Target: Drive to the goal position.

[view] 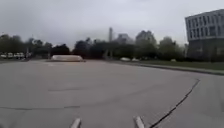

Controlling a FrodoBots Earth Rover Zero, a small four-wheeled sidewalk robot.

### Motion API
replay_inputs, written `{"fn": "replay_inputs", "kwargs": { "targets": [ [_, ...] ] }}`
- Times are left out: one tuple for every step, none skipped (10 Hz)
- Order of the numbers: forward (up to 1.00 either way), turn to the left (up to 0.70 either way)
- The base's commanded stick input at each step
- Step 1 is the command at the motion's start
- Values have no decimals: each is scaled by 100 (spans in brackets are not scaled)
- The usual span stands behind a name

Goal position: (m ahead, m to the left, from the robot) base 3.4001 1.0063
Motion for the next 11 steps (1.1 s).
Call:
{"fn": "replay_inputs", "kwargs": {
  "targets": [
    [100, -34],
    [100, -34],
    [100, -34],
    [100, -34],
    [100, -34],
    [100, -34],
    [100, -34],
    [100, -34],
    [100, -34],
    [100, -34],
    [100, -34]
  ]
}}
